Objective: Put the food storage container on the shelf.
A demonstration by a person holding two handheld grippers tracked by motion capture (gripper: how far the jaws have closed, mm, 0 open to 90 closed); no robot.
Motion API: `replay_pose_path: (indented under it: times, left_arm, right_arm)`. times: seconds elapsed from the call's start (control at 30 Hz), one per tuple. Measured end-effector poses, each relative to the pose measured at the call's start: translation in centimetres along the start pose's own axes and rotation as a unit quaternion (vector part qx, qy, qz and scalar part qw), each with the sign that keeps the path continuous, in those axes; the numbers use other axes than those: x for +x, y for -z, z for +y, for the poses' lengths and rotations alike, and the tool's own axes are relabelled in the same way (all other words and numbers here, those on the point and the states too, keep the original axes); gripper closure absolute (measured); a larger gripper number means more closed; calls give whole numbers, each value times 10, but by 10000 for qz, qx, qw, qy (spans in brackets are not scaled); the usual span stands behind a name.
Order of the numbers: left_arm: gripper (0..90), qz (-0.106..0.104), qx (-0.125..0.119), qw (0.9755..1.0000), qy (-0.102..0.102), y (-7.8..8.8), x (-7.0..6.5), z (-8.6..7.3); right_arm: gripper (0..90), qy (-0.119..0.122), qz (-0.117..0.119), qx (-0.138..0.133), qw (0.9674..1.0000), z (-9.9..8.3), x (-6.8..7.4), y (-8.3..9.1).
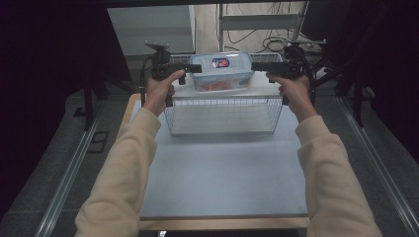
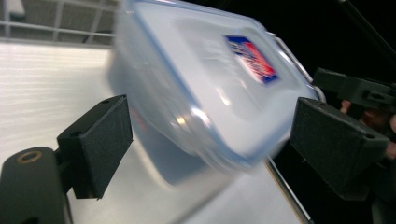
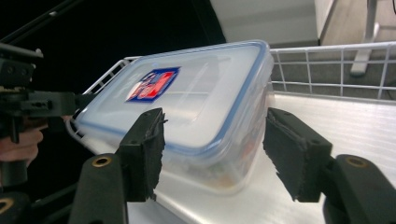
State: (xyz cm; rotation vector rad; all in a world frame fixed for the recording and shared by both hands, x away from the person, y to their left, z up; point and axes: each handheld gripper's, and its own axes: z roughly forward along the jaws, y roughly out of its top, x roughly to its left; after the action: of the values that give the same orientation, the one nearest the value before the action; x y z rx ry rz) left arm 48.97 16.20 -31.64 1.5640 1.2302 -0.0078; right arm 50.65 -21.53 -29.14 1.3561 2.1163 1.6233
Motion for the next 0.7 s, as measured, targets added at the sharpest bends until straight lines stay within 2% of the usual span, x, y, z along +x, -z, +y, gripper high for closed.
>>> replay_pose_path:
  times: [0.17,0.3,0.47,0.53,0.63,0.7]
  left_arm:
    - [133,-75,-97,9987,-495,22,-23,-16]
    - [137,-126,-208,9974,-672,41,-33,-36]
    - [140,-330,-215,9962,-782,62,-38,-76]
    - [142,-359,-198,9950,-907,67,-40,-94]
    - [144,-390,-136,9934,-1072,72,-39,-120]
    - [145,-412,-114,9929,-1110,74,-38,-140]
  right_arm:
    - [329,219,208,-105,9995,-12,5,22]
    - [301,429,404,-159,9981,-32,13,39]
    - [277,707,560,-108,9959,-72,20,59]
    - [266,859,572,-97,9946,-89,21,67]
    - [253,922,621,-77,9938,-114,20,77]
    - [240,943,653,-35,9934,-132,18,83]
